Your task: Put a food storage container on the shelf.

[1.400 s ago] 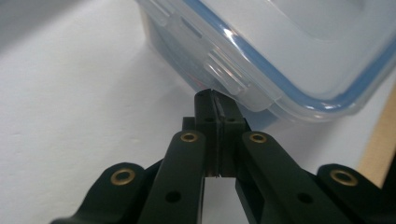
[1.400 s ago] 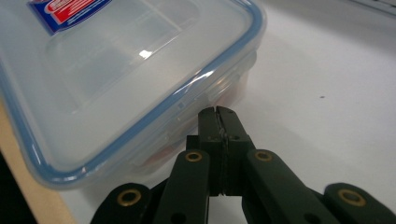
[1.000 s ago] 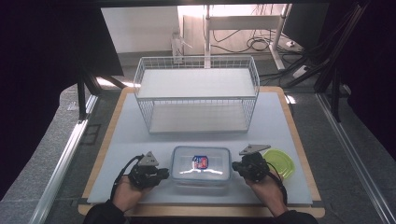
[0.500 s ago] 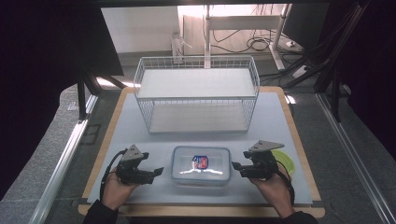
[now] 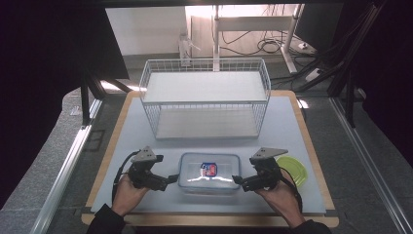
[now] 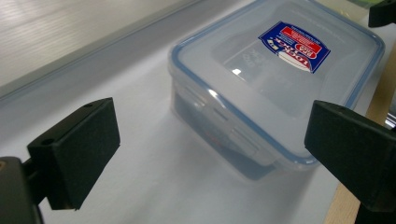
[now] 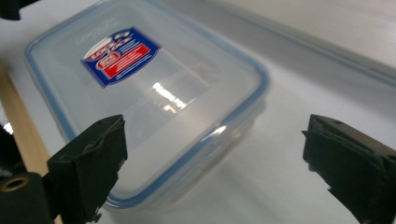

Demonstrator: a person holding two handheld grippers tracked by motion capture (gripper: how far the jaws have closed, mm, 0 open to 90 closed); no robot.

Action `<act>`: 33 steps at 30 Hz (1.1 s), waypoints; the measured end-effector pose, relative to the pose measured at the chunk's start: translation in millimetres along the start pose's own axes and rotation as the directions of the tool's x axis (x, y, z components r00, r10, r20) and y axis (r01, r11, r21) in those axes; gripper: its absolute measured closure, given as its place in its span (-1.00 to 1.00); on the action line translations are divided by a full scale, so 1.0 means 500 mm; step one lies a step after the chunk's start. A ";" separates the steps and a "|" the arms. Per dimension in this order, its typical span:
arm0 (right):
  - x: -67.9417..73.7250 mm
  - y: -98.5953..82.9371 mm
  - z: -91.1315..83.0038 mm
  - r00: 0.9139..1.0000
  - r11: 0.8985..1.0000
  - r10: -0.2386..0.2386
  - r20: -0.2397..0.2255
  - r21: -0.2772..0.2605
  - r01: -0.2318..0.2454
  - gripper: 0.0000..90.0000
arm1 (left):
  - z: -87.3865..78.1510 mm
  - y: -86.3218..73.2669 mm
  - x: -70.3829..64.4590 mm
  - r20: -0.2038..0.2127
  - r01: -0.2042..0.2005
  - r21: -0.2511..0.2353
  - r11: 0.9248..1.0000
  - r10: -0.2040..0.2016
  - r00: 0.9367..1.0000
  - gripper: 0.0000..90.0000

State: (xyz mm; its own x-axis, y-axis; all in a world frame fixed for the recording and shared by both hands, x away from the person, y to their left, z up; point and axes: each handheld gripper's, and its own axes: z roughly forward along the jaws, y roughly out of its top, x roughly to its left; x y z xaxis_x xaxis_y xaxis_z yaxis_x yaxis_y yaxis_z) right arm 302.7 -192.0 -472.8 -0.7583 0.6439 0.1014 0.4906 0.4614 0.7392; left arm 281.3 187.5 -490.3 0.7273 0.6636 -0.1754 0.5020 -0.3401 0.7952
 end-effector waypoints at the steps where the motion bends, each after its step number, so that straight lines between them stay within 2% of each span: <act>1: 0.000 0.000 0.000 1.000 1.000 0.000 0.000 0.000 0.000 -0.87 | 0.006 0.003 0.000 0.009 -0.002 0.010 1.000 0.002 1.000 -0.93; 3: 0.005 0.000 0.010 1.000 1.000 0.001 -0.001 0.023 -0.001 -0.89 | 0.020 0.008 0.000 0.031 0.003 0.027 1.000 -0.004 1.000 -0.97; 6: 0.005 -0.001 0.027 0.998 0.998 0.041 -0.044 0.050 -0.038 -0.89 | 0.038 0.014 0.001 0.071 0.021 0.042 0.999 -0.024 0.997 -0.97; 7: 0.005 -0.001 0.027 0.998 0.998 0.041 -0.044 0.050 -0.038 -0.89 | 0.044 0.015 0.002 0.088 0.027 0.049 0.998 -0.031 0.996 -0.97; 8: 0.003 0.000 0.030 0.997 0.997 0.056 -0.061 0.055 -0.053 -0.89 | 0.050 0.015 0.003 0.099 0.032 0.057 0.998 -0.037 0.994 -0.97; 9: -0.001 0.001 0.038 0.991 0.994 0.090 -0.095 0.065 -0.084 -0.90 | 0.063 0.016 0.006 0.115 0.033 0.077 0.997 -0.041 0.992 -0.97; 11: -0.003 0.001 0.040 0.988 0.993 0.107 -0.107 0.070 -0.100 -0.90 | 0.070 0.015 0.007 0.118 0.030 0.089 0.996 -0.041 0.992 -0.96; 13: -0.009 0.000 0.048 0.981 0.988 0.140 -0.133 0.081 -0.130 -0.90 | 0.082 0.013 0.011 0.169 0.042 0.096 0.995 -0.058 0.984 -1.00; 15: -0.012 0.000 0.057 0.971 0.982 0.176 -0.160 0.092 -0.163 -0.91 | 0.095 0.013 0.014 0.220 0.064 0.111 0.992 -0.088 0.972 -1.00; 17: -0.015 0.000 0.063 0.962 0.977 0.203 -0.183 0.103 -0.186 -0.90 | 0.104 0.013 0.015 0.244 0.091 0.117 0.989 -0.118 0.963 -1.00; 18: -0.017 -0.001 0.070 0.952 0.969 0.237 -0.194 0.117 -0.217 -0.93 | 0.107 0.012 0.016 0.251 0.107 0.119 0.987 -0.134 0.959 -1.00; 22: -0.017 -0.001 0.067 0.947 0.964 0.255 -0.195 0.133 -0.232 -0.88 | 0.102 0.013 0.008 0.238 0.101 0.136 0.986 -0.131 0.962 -1.00; 23: -0.016 -0.001 0.064 0.944 0.959 0.268 -0.194 0.143 -0.243 -0.84 | 0.099 0.013 0.005 0.232 0.100 0.142 0.985 -0.132 0.964 -0.99; 24: -0.014 -0.001 0.058 0.936 0.951 0.292 -0.195 0.164 -0.263 -0.74 | 0.091 0.014 -0.002 0.216 0.091 0.145 0.985 -0.121 0.969 -0.95; 27: -0.004 -0.002 0.042 0.946 0.958 0.265 -0.188 0.165 -0.235 -0.61 | 0.078 0.011 -0.007 0.207 0.081 0.132 0.988 -0.107 0.973 -0.82; 29: 0.001 -0.004 0.031 0.949 0.961 0.257 -0.182 0.151 -0.231 -0.49 | 0.061 -0.003 -0.020 0.204 0.070 0.110 0.991 -0.092 0.975 -0.72; 30: 0.001 -0.004 0.031 0.949 0.961 0.257 -0.182 0.151 -0.231 -0.49 | 0.061 -0.003 -0.020 0.204 0.070 0.110 0.991 -0.092 0.975 -0.68; 31: -0.003 -0.008 0.018 0.943 0.959 0.273 -0.192 0.133 -0.250 -0.31 | 0.056 -0.006 -0.025 0.199 0.066 0.106 0.992 -0.086 0.976 -0.64; 32: -0.003 -0.008 0.018 0.943 0.959 0.273 -0.192 0.133 -0.250 -0.31 | 0.051 -0.010 -0.031 0.193 0.064 0.103 0.993 -0.083 0.978 -0.64; 33: -0.004 -0.010 0.013 0.938 0.956 0.284 -0.198 0.129 -0.262 -0.25 | 0.047 -0.013 -0.035 0.188 0.065 0.098 0.993 -0.082 0.979 -0.62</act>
State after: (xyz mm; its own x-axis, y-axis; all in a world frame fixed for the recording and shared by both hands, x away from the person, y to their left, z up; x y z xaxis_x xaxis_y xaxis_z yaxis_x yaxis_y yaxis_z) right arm 304.9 -191.5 -481.1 -0.6573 0.6143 0.4366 0.7231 0.3510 0.5949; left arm 276.4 162.3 -506.0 0.7584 0.5525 -0.3458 0.5913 -0.3601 0.7216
